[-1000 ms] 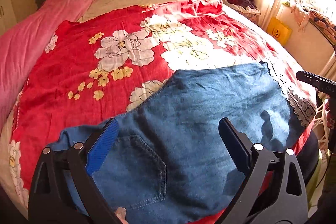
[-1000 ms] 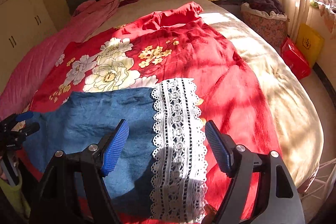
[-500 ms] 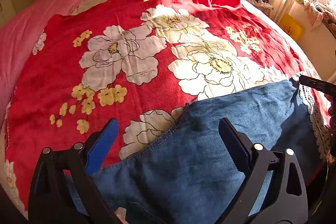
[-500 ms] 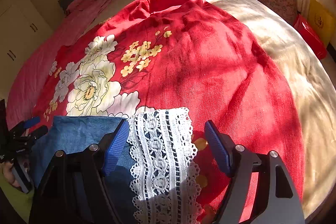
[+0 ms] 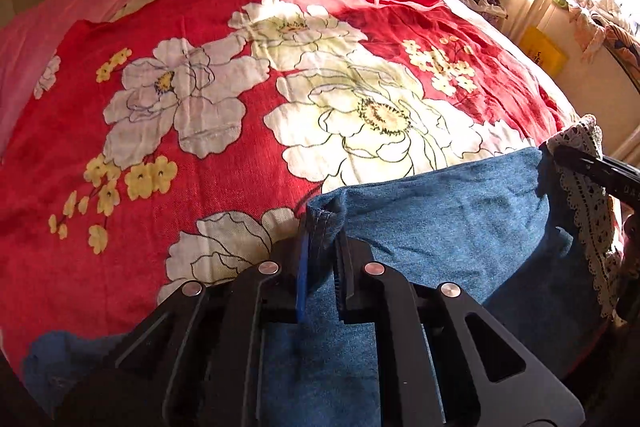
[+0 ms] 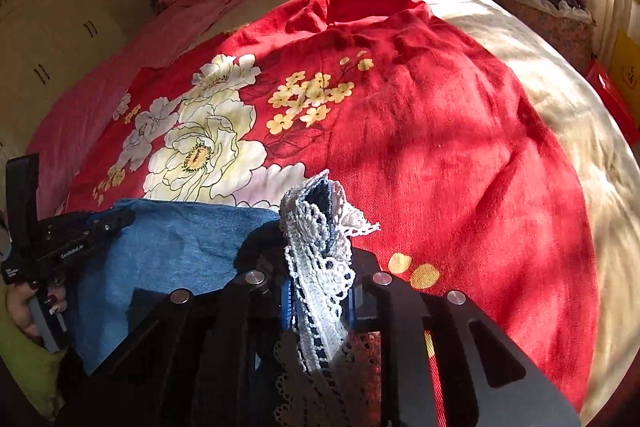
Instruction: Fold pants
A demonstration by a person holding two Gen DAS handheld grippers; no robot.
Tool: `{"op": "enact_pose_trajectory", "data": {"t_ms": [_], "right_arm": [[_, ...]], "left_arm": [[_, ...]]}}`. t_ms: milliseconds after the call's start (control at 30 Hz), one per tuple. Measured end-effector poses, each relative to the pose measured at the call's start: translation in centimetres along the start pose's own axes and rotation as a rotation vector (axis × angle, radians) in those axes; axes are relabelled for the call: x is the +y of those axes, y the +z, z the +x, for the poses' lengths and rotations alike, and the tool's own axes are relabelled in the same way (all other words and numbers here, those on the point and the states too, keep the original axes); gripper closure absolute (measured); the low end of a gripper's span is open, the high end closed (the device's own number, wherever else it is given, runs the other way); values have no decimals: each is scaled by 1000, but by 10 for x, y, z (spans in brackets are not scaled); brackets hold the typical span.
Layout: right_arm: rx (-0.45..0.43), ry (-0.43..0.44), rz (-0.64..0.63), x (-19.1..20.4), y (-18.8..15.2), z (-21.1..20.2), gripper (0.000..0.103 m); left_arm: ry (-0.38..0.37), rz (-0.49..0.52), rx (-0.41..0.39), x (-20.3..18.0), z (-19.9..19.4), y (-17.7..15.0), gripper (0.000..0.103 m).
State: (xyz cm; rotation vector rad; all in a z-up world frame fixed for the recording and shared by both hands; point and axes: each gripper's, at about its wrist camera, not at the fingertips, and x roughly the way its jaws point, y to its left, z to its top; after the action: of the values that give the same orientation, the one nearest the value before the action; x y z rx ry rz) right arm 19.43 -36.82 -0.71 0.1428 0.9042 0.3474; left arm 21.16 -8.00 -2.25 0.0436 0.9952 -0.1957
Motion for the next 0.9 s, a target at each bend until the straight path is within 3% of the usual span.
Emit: {"op": "enact_pose_trajectory", "data": {"t_ms": [133, 300, 400, 467, 600, 633, 767, 833, 900], "right_arm": [[-30, -26, -38, 2, 21, -6, 86], [96, -116, -68, -4, 18, 41, 84], [108, -128, -40, -11, 13, 50, 78], [96, -144, -32, -14, 14, 44, 65], [55, -205, -11, -18, 14, 27, 53], [38, -220, 2, -21, 13, 20, 42], [-28, -210, 75, -30, 3, -11, 39], [-52, -206, 96, -32, -4, -26, 30], [-71, -211, 110, -34, -11, -41, 30]], "left_arm": [[12, -3, -27, 2, -3, 11, 99], [51, 8, -14, -1, 15, 6, 97], [73, -5, -16, 2, 19, 1, 86], [84, -5, -19, 4, 17, 0, 80], [98, -21, -38, 9, 7, 3, 70], [101, -18, -49, 9, 2, 4, 68], [105, -16, -84, 9, -16, 2, 49], [99, -23, -90, 9, -22, 1, 46], [90, -25, -104, 8, -30, -2, 38]]}}
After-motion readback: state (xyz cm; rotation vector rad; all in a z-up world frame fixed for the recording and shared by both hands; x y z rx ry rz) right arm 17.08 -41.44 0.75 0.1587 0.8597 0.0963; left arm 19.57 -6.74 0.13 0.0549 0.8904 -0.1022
